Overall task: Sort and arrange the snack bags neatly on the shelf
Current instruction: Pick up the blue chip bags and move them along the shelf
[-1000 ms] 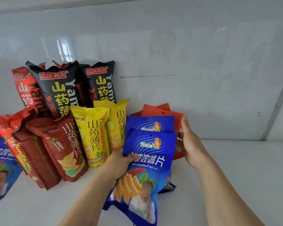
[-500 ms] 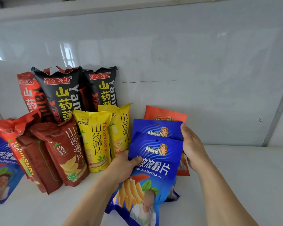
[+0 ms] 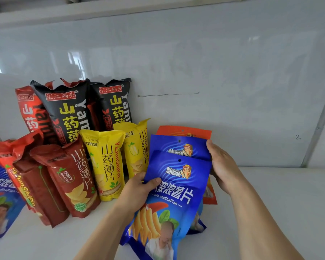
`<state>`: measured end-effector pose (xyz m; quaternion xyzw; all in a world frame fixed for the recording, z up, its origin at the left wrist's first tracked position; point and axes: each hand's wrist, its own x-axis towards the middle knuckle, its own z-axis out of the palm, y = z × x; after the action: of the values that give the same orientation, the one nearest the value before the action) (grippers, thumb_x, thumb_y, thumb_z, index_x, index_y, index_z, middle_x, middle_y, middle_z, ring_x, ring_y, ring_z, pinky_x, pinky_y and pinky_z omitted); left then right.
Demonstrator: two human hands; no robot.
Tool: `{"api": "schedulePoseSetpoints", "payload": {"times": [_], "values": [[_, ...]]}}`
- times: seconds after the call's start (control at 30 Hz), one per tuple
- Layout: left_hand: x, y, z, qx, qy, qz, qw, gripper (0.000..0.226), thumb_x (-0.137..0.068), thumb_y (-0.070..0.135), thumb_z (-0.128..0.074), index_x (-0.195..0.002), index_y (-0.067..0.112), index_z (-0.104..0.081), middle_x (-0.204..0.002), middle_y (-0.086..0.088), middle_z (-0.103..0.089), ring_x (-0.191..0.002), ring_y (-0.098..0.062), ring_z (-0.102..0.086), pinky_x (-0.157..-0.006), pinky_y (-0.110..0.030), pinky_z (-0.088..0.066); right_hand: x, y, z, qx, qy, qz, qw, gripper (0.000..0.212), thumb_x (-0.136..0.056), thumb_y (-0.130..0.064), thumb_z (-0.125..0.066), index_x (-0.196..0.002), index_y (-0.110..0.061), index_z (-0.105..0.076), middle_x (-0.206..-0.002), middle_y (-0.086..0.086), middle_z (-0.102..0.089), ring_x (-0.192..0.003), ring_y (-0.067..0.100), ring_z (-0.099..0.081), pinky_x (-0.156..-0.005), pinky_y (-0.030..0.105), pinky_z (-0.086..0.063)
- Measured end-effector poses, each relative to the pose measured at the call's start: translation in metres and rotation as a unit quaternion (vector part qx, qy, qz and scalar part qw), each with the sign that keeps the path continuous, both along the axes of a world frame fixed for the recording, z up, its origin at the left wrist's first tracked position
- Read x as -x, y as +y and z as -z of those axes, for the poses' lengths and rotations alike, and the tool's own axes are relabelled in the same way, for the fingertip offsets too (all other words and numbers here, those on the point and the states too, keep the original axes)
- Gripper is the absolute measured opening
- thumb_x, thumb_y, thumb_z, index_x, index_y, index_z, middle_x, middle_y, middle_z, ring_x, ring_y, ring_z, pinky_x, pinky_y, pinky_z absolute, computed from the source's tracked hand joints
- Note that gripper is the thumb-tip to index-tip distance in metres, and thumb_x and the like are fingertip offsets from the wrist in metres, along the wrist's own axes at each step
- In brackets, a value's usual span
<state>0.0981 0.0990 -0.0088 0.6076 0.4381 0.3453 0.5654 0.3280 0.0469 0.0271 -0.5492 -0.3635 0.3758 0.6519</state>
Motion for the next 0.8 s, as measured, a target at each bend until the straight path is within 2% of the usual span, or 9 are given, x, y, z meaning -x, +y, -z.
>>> {"api": "schedulePoseSetpoints", "payload": {"times": [0.07, 0.17, 0.27, 0.33, 0.4, 0.47, 0.57, 0.67, 0.8], "values": [[0.0, 0.0, 0.001, -0.005, -0.003, -0.016, 1.0, 0.024, -0.091, 0.029, -0.072, -0.108, 0.012, -0.066, -0.095, -0.007, -0.079, -0.087, -0.028, -0.077, -0.085, -0.049, -0.061, 0.0, 0.002, 0.003, 0.015, 0.004, 0.014, 1.0, 0.041, -0.102, -0.051, -0.037, -0.105, -0.023, -0.067, -0.095, 0.001, -0.078, -0.085, 0.018, -0.075, -0.073, 0.033, -0.054], [0.003, 0.001, 0.003, -0.013, 0.018, -0.031, 0.999, 0.024, -0.091, 0.03, -0.072, -0.107, 0.012, -0.066, -0.093, -0.005, -0.079, -0.085, -0.025, -0.077, -0.082, -0.046, -0.062, 0.001, 0.005, 0.007, 0.027, 0.007, 0.036, 0.999, 0.047, -0.102, -0.054, -0.031, -0.098, -0.023, -0.067, -0.086, -0.004, -0.077, -0.074, 0.007, -0.072, -0.066, 0.025, -0.048], [0.006, 0.001, 0.005, -0.007, 0.028, -0.035, 0.999, 0.026, -0.091, 0.032, -0.072, -0.107, 0.013, -0.067, -0.094, -0.004, -0.079, -0.087, -0.025, -0.077, -0.085, -0.05, -0.061, 0.004, 0.003, 0.009, 0.066, 0.003, 0.059, 0.996, 0.043, -0.104, -0.052, -0.026, -0.083, -0.029, -0.056, -0.073, -0.011, -0.058, -0.065, 0.003, -0.055, -0.062, 0.021, -0.042], [0.006, 0.001, 0.007, 0.0, 0.024, -0.038, 0.999, 0.025, -0.09, 0.031, -0.072, -0.108, 0.013, -0.067, -0.095, -0.005, -0.079, -0.087, -0.026, -0.076, -0.086, -0.051, -0.06, 0.008, 0.007, 0.013, 0.087, 0.002, 0.061, 0.994, 0.045, -0.103, -0.056, -0.026, -0.085, -0.029, -0.057, -0.083, -0.004, -0.063, -0.075, 0.008, -0.059, -0.078, 0.03, -0.05], [0.006, 0.0, 0.008, 0.0, 0.022, -0.04, 0.999, 0.026, -0.09, 0.031, -0.072, -0.108, 0.013, -0.067, -0.095, -0.005, -0.079, -0.088, -0.026, -0.076, -0.085, -0.05, -0.061, 0.006, 0.015, 0.024, 0.102, -0.006, 0.074, 0.992, 0.056, -0.097, -0.066, -0.03, -0.107, -0.021, -0.06, -0.107, 0.007, -0.07, -0.094, 0.021, -0.068, -0.093, 0.043, -0.053], [0.005, -0.002, 0.008, 0.004, 0.016, -0.044, 0.999, 0.024, -0.091, 0.03, -0.071, -0.108, 0.013, -0.067, -0.093, -0.005, -0.079, -0.085, -0.025, -0.077, -0.082, -0.046, -0.062, -0.003, 0.025, 0.037, 0.114, -0.002, 0.091, 0.989, 0.065, -0.092, -0.07, -0.035, -0.12, -0.015, -0.055, -0.11, 0.009, -0.07, -0.098, 0.026, -0.069, -0.092, 0.048, -0.054], [0.003, -0.003, 0.007, 0.011, 0.012, -0.046, 0.999, 0.024, -0.091, 0.029, -0.072, -0.108, 0.013, -0.066, -0.093, -0.005, -0.079, -0.085, -0.025, -0.077, -0.082, -0.047, -0.062, -0.014, 0.034, 0.048, 0.141, 0.025, 0.11, 0.984, 0.071, -0.084, -0.073, -0.046, -0.113, -0.009, -0.06, -0.102, 0.012, -0.073, -0.093, 0.031, -0.071, -0.09, 0.052, -0.055], [0.002, -0.004, 0.006, 0.012, 0.015, -0.043, 0.999, 0.027, -0.09, 0.03, -0.073, -0.109, 0.013, -0.065, -0.092, -0.005, -0.079, -0.083, -0.025, -0.077, -0.08, -0.045, -0.062, -0.012, 0.028, 0.043, 0.155, 0.093, 0.084, 0.98, 0.059, -0.09, -0.062, -0.054, -0.1, -0.006, -0.069, -0.092, 0.017, -0.076, -0.088, 0.037, -0.073, -0.09, 0.056, -0.055], [0.001, -0.01, 0.002, 0.021, 0.016, -0.021, 0.999, 0.029, -0.09, 0.029, -0.072, -0.11, 0.011, -0.062, -0.091, -0.007, -0.079, -0.082, -0.026, -0.077, -0.078, -0.044, -0.063, -0.002, 0.016, 0.029, 0.135, 0.151, 0.0, 0.979, 0.04, -0.097, -0.04, -0.057, -0.117, -0.006, -0.064, -0.101, 0.016, -0.075, -0.094, 0.033, -0.073, -0.093, 0.052, -0.054]]}}
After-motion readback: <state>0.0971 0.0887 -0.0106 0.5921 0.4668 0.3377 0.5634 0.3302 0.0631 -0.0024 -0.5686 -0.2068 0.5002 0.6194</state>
